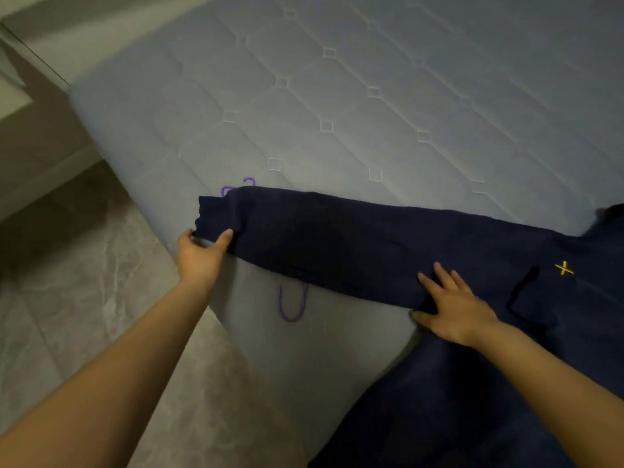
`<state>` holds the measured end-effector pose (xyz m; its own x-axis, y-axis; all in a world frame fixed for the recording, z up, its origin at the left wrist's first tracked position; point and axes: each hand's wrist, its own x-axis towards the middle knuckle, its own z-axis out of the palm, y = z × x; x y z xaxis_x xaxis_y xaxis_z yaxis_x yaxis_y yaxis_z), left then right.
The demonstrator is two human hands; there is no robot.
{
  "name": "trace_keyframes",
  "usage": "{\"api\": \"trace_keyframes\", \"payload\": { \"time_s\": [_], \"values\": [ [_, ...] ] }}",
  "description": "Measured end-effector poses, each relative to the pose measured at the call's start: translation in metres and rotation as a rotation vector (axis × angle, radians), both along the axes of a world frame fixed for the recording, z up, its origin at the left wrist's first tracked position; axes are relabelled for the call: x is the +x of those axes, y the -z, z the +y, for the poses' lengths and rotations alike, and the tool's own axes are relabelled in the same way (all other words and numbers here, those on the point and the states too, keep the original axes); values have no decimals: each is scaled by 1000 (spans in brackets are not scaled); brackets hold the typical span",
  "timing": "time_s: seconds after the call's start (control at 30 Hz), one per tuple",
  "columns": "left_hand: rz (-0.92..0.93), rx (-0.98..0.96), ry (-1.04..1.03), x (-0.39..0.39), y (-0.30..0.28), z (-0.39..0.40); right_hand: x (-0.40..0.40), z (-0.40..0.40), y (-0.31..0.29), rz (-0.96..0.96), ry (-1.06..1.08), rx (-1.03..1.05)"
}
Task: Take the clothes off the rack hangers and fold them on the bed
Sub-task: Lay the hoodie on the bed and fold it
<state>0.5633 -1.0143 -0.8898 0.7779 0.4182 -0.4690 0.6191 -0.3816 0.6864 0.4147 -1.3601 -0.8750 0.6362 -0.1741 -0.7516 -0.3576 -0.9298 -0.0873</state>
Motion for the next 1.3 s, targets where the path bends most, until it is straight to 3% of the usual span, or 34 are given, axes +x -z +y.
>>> {"api": "trace_keyframes", "payload": {
  "time_s": [0.1, 0.23, 0.3, 0.4, 0.67, 0.73, 0.8, 0.87, 0.93, 1.0, 1.07, 1.13, 1.2, 1.3],
  "values": [
    [52, -147, -73, 16, 6, -1, 6, -3, 7, 95, -13, 40],
    [26, -20, -133, 23, 2, -7, 10, -7, 6, 141, -13, 66],
    [-66, 0, -138, 23, -10, -16, 13, -9, 6, 151, -25, 70],
    [-269, 84, 30, 22, -35, -38, 14, -7, 5, 142, -48, 58],
    [-682, -57, 418, 9, -115, -156, -16, -19, -32, -285, 216, 236],
    [-687, -177, 475, -5, -136, -198, -24, -34, -49, -411, 433, 338],
    [-680, -264, 557, -28, -155, -245, -29, -55, -77, -561, 889, 557],
    [-650, -308, 678, -57, -170, -285, -31, -77, -111, -591, 1310, 895],
    [-663, -323, 845, -91, -179, -322, -41, -106, -144, -583, 1525, 1226],
    [-589, -365, 1065, -126, -183, -352, -57, -131, -171, -592, 1586, 1420],
    [-442, -432, 1295, -158, -184, -379, -77, -153, -184, -635, 1583, 1385],
    [-314, -492, 1437, -188, -181, -401, -104, -175, -183, -711, 1628, 1120],
    [-318, -564, 1442, -208, -174, -414, -134, -197, -170, -764, 1758, 910],
    [-399, -480, 1347, -228, -151, -428, -189, -231, -156, -754, 1938, 878]
  ]
}}
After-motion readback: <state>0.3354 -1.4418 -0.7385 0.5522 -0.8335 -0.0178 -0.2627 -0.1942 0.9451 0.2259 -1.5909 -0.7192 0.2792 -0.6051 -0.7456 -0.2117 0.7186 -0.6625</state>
